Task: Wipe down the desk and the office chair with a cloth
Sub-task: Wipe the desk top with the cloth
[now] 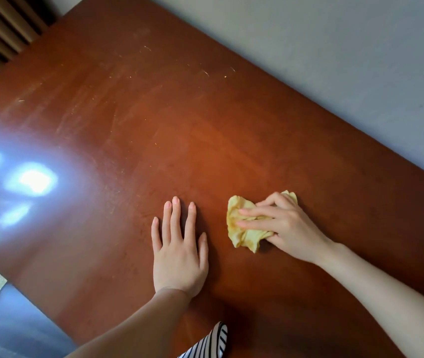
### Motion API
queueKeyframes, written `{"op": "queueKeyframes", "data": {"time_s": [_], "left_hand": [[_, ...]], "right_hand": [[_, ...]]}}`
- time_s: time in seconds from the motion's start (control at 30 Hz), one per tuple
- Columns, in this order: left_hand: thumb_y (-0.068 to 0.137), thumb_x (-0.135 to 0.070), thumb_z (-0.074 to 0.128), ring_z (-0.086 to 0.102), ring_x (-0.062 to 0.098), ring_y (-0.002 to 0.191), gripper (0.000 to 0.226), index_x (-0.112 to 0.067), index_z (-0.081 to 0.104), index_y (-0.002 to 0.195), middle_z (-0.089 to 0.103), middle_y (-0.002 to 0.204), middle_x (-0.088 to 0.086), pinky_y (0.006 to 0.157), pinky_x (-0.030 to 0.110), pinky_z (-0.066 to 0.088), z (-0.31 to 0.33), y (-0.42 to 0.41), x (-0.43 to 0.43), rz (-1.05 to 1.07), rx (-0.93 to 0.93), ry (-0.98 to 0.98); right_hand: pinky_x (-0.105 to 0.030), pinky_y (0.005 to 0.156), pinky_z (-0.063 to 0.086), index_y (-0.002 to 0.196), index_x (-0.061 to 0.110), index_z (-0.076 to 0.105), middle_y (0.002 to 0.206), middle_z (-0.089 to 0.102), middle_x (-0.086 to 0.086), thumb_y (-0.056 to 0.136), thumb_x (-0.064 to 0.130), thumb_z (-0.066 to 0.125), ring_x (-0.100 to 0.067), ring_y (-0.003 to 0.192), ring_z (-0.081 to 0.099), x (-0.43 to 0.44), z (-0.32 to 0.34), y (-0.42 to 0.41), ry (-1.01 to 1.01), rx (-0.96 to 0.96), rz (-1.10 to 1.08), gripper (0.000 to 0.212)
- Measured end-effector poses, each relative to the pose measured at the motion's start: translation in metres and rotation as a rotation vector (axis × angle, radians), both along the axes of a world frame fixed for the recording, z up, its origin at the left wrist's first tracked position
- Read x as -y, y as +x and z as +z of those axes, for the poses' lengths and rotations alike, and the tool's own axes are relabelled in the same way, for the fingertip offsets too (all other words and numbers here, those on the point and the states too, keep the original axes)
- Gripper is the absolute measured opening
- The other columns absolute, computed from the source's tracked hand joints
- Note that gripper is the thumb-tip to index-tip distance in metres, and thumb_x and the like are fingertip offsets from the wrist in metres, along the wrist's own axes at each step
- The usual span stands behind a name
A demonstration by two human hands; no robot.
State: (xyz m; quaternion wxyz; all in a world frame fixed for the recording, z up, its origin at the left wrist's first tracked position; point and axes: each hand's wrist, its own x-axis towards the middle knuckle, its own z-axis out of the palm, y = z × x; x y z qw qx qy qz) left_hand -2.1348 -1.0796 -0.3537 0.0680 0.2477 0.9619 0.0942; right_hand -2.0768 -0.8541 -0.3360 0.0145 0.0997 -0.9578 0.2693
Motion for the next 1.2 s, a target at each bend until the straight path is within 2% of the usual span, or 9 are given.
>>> {"op": "queueKeyframes", "data": {"time_s": [0.07, 0.2, 0.3, 0.43, 0.53, 0.73, 0.97, 1.1, 1.2], "left_hand": [[0.094, -0.036, 0.029, 0.014, 0.028, 0.143, 0.057, -0.011, 0.037, 0.144, 0.029, 0.153, 0.017, 0.115, 0.044, 0.007, 0.0, 0.0, 0.001, 0.002, 0.001, 0.001], [0.093, -0.035, 0.03, 0.013, 0.027, 0.143, 0.057, -0.01, 0.037, 0.144, 0.028, 0.153, 0.018, 0.115, 0.044, 0.006, 0.001, 0.0, -0.001, 0.007, 0.002, 0.015], [0.093, -0.034, 0.03, 0.013, 0.027, 0.143, 0.057, -0.009, 0.037, 0.144, 0.027, 0.153, 0.017, 0.115, 0.044, 0.006, 0.0, 0.001, -0.001, 0.01, 0.001, 0.021], [0.093, -0.035, 0.031, 0.014, 0.028, 0.143, 0.057, -0.009, 0.036, 0.144, 0.028, 0.152, 0.018, 0.115, 0.045, 0.007, 0.0, 0.001, -0.002, 0.008, 0.0, 0.025], [0.093, -0.035, 0.03, 0.013, 0.028, 0.143, 0.057, -0.01, 0.035, 0.145, 0.027, 0.153, 0.017, 0.115, 0.045, 0.007, 0.0, 0.0, -0.002, 0.003, 0.005, 0.016], [0.093, -0.035, 0.03, 0.013, 0.028, 0.144, 0.058, -0.01, 0.035, 0.145, 0.027, 0.153, 0.017, 0.115, 0.045, 0.007, -0.001, 0.001, -0.002, 0.004, 0.006, 0.002], [0.094, -0.035, 0.029, 0.013, 0.028, 0.143, 0.058, -0.01, 0.035, 0.145, 0.027, 0.153, 0.018, 0.116, 0.044, 0.006, -0.001, 0.0, -0.002, 0.011, 0.014, -0.011], [0.094, -0.036, 0.028, 0.014, 0.029, 0.144, 0.058, -0.01, 0.035, 0.145, 0.026, 0.153, 0.018, 0.116, 0.044, 0.006, 0.0, 0.0, -0.002, 0.018, 0.025, -0.01], [0.094, -0.037, 0.027, 0.014, 0.029, 0.144, 0.059, -0.01, 0.034, 0.146, 0.025, 0.154, 0.017, 0.117, 0.044, 0.004, 0.0, -0.001, -0.002, 0.014, 0.031, -0.012]], "right_hand": [[-0.026, 0.084, 0.039, 0.11, 0.026, 0.07, 0.116, 0.064, 0.012, 0.061, -0.002, 0.082, -0.01, 0.088, 0.046, -0.019, 0.0, 0.005, 0.0, 0.007, -0.055, 0.058], [-0.04, 0.072, 0.047, 0.11, 0.022, 0.07, 0.114, 0.064, 0.008, 0.059, -0.012, 0.078, -0.009, 0.085, 0.041, -0.058, -0.001, -0.003, 0.009, -0.029, -0.303, 0.061], [-0.043, 0.076, 0.049, 0.112, 0.019, 0.068, 0.115, 0.065, 0.004, 0.068, -0.013, 0.069, -0.008, 0.086, 0.036, -0.089, -0.004, -0.02, 0.021, -0.06, -0.503, 0.055], [-0.02, 0.083, 0.032, 0.112, 0.012, 0.069, 0.119, 0.065, -0.004, 0.079, -0.005, 0.063, -0.024, 0.088, 0.042, -0.119, -0.006, -0.05, 0.101, -0.078, -0.667, 0.038], [-0.028, 0.087, 0.035, 0.115, 0.01, 0.067, 0.122, 0.063, -0.007, 0.087, 0.005, 0.058, -0.037, 0.097, 0.048, -0.13, -0.005, -0.086, 0.148, -0.068, -0.782, 0.03], [-0.033, 0.091, 0.036, 0.12, 0.029, 0.064, 0.128, 0.058, 0.009, 0.091, 0.025, 0.055, -0.028, 0.109, 0.046, -0.1, -0.007, -0.148, 0.157, -0.029, -1.122, 0.031], [-0.029, 0.083, 0.032, 0.116, 0.033, 0.066, 0.123, 0.06, 0.011, 0.085, 0.018, 0.064, -0.025, 0.098, 0.045, -0.035, -0.01, -0.133, 0.101, -0.049, -0.791, 0.035], [-0.034, 0.075, 0.042, 0.11, 0.028, 0.07, 0.113, 0.066, 0.007, 0.077, 0.011, 0.072, -0.022, 0.085, 0.044, 0.007, -0.008, -0.09, 0.031, -0.098, -0.6, 0.038], [-0.032, 0.071, 0.042, 0.109, 0.027, 0.071, 0.109, 0.067, 0.008, 0.07, 0.008, 0.076, -0.019, 0.081, 0.045, 0.03, -0.006, -0.052, -0.006, -0.105, -0.502, 0.043]]}}
